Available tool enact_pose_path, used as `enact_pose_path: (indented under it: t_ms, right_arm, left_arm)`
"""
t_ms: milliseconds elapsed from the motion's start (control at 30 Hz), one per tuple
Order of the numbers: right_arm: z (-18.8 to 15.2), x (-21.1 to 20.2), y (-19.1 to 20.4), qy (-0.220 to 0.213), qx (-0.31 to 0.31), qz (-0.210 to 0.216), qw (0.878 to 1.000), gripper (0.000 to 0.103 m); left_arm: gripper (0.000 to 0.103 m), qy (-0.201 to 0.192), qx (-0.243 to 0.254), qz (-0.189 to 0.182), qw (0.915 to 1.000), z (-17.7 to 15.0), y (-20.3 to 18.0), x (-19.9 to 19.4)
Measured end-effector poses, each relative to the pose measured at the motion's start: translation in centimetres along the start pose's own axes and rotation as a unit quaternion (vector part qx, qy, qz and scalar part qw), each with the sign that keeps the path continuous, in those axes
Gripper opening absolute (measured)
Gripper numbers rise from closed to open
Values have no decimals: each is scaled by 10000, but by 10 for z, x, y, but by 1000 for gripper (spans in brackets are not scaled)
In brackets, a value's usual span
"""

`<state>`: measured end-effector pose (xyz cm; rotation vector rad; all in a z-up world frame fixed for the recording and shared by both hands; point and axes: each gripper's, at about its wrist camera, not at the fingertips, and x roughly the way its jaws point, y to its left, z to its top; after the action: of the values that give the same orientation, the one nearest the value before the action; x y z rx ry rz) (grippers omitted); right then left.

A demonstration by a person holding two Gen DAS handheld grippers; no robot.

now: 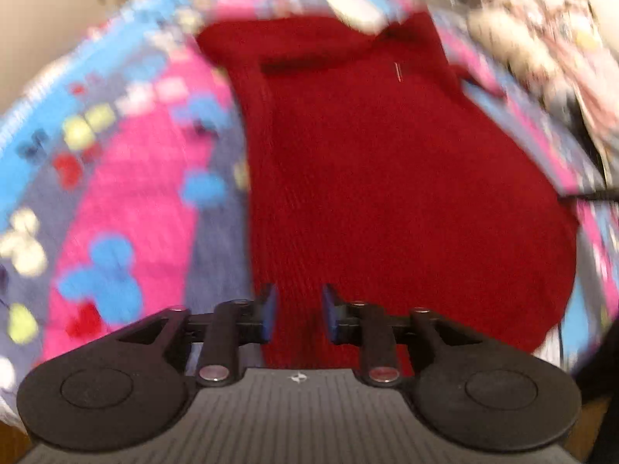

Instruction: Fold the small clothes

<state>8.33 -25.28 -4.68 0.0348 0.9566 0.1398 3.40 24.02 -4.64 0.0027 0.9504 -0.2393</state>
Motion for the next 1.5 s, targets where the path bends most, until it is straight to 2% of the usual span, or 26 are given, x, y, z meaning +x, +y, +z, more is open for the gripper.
enact_pose_path:
  t_ms: [100, 233, 367, 533, 567, 600, 667, 767, 867, 967, 1033, 1067, 1100, 1133, 1167, 1233, 1333, 1433, 1500]
  right_arm:
    - [-7, -6, 10, -133, -110, 118, 9998, 45]
    - [-13, -1, 21, 3, -341, 127, 9993, 45]
    - [-23, 10, 27, 88, -641, 130, 9978, 45]
    - [-25, 18, 32, 238, -953, -2, 9952, 45]
    - [-24, 20, 30, 237, -995, -5, 9948, 45]
    - [-23, 20, 31, 239, -1021, 5, 9945, 45]
    - [-23, 23, 30, 293, -1045, 49, 9941, 45]
    - [-25, 28, 31, 381, -1121, 100, 9929, 45]
    - [-23, 30, 28, 399, -1098, 176, 9930, 46]
    - [-23, 32, 28, 414, -1082, 206, 9931, 46]
    - [-23, 33, 28, 417, -1084, 210, 9930, 47]
    - [-22, 33, 28, 417, -1086, 210, 9930, 47]
    - [-22, 33, 28, 419, -1089, 208, 9930, 47]
    - [-22, 33, 28, 417, -1097, 209, 9929, 47]
    - [-22, 34, 27, 416, -1103, 212, 9928, 47]
    - [-22, 34, 27, 418, -1106, 230, 9927, 47]
    - [-23, 34, 25, 423, -1090, 260, 9928, 48]
    - [-23, 33, 26, 418, -1115, 246, 9926, 48]
    - [-24, 31, 27, 410, -1140, 223, 9924, 48]
  left_arm:
    - [45, -729, 74, 571, 9957, 17, -11, -9]
    - [45, -1047, 125, 660, 9922, 53, -31, 3]
    - [45, -1239, 470, 995, 9862, 108, -66, 40]
    - [54, -1212, 566, 1313, 9823, 182, -102, 107]
    - [63, -1194, 632, 1401, 9809, 196, -110, 124]
    - [77, -1159, 695, 1486, 9796, 210, -118, 141]
    - [91, -1010, 769, 1611, 9787, 234, -135, 173]
    - [91, -662, 812, 1546, 9824, 265, -154, 221]
    - [91, -665, 980, 1680, 9786, 282, -169, 257]
    - [91, -509, 1159, 1911, 9734, 294, -175, 288]
    - [84, -461, 1226, 1979, 9714, 299, -174, 301]
    - [74, -417, 1285, 1959, 9713, 301, -172, 306]
    - [53, -390, 1367, 1915, 9711, 302, -170, 310]
    - [39, -362, 1458, 1857, 9710, 304, -169, 313]
    - [18, -317, 1538, 1785, 9713, 306, -166, 315]
    - [12, -393, 1601, 1774, 9702, 309, -159, 310]
    - [12, -672, 1384, 1745, 9726, 312, -132, 284]
    - [12, -919, 998, 1818, 9739, 307, -87, 243]
    - [11, -1145, 636, 1967, 9717, 297, -49, 206]
